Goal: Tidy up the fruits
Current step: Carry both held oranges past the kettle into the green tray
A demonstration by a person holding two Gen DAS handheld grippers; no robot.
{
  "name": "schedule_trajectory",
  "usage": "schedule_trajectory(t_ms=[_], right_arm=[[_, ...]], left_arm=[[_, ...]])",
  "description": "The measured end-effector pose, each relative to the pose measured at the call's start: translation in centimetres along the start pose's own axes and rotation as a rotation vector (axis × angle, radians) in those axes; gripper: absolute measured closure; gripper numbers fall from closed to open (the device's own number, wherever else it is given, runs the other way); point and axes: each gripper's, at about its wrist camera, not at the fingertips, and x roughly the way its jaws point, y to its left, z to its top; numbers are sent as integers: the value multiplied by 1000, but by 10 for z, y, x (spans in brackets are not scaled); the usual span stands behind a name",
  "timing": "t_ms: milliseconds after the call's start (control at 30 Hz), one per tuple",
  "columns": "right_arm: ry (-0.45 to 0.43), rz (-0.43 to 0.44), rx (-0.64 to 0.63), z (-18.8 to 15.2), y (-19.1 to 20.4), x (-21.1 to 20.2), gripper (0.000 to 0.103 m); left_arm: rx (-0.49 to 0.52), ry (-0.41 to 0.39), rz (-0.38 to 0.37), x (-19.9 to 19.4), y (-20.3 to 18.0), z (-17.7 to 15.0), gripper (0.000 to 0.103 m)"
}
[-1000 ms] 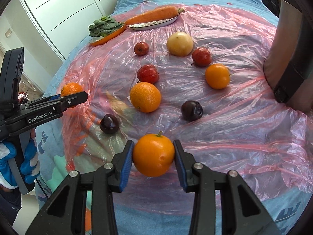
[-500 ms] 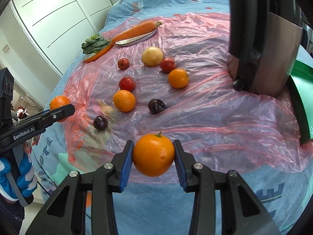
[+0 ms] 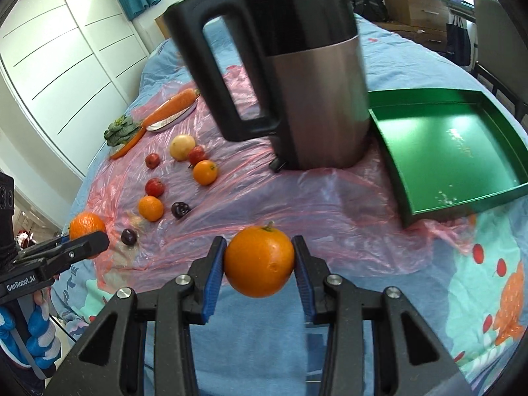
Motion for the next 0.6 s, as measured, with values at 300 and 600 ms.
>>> schedule_trajectory(t_ms=[300,600], right_arm=[[-117,-84,92,32,-99,-44,61],[-176,-173,142,63,-191,-48,61]], left_arm=[[140,31,-93,25,-97,25,63],[283,92,-130,90,-190,64,63]])
